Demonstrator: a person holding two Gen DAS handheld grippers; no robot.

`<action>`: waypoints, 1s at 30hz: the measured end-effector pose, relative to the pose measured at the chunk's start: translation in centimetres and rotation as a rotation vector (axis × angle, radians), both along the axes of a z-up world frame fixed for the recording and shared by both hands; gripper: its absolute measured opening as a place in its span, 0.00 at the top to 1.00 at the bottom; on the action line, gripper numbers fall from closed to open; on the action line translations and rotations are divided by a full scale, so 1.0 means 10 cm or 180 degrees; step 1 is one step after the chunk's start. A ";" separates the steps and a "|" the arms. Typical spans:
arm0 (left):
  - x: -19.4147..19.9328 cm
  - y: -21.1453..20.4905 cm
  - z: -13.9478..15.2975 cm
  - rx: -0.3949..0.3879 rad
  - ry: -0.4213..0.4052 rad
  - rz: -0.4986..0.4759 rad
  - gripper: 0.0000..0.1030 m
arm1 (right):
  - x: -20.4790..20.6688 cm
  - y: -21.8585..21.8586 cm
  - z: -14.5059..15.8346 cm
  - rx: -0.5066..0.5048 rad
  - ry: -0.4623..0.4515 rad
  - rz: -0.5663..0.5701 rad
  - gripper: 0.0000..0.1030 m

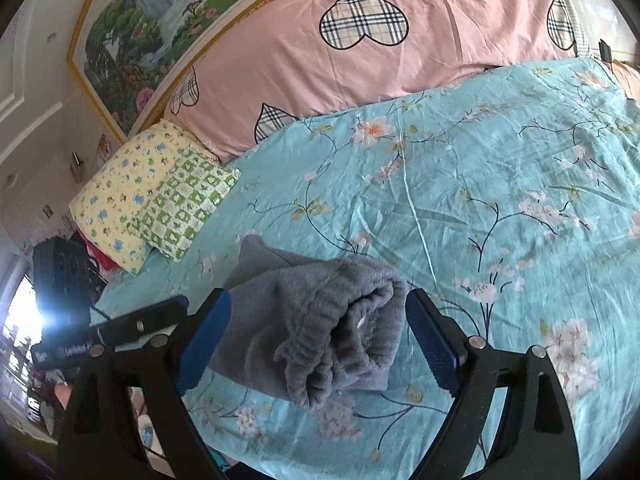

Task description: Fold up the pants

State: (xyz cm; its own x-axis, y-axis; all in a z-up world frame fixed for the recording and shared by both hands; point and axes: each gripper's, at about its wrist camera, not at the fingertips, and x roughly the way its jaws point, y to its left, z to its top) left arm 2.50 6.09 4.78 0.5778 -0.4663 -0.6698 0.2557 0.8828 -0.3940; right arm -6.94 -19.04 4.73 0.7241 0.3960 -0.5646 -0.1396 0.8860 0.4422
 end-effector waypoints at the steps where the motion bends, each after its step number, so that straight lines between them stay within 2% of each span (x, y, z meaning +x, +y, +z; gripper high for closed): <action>1: 0.01 0.03 -0.01 -0.0002 0.0003 0.0020 0.25 | -0.01 0.01 -0.02 -0.0010 0.0016 0.0009 0.13; 13: 0.11 0.11 -0.12 0.0065 0.0073 0.0064 0.25 | -0.04 0.21 -0.17 -0.0253 0.0160 0.0068 0.11; 30: 0.38 0.18 -0.39 0.0074 0.0269 0.0136 0.25 | 0.15 0.13 -0.44 -0.0185 0.0410 -0.0042 0.11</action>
State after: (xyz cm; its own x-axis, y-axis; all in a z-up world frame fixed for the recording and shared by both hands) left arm 6.25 7.87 0.90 0.5378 -0.4262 -0.7274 0.1842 0.9014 -0.3919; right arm -5.45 -17.77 0.34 0.6492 0.3509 -0.6749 -0.0733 0.9120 0.4037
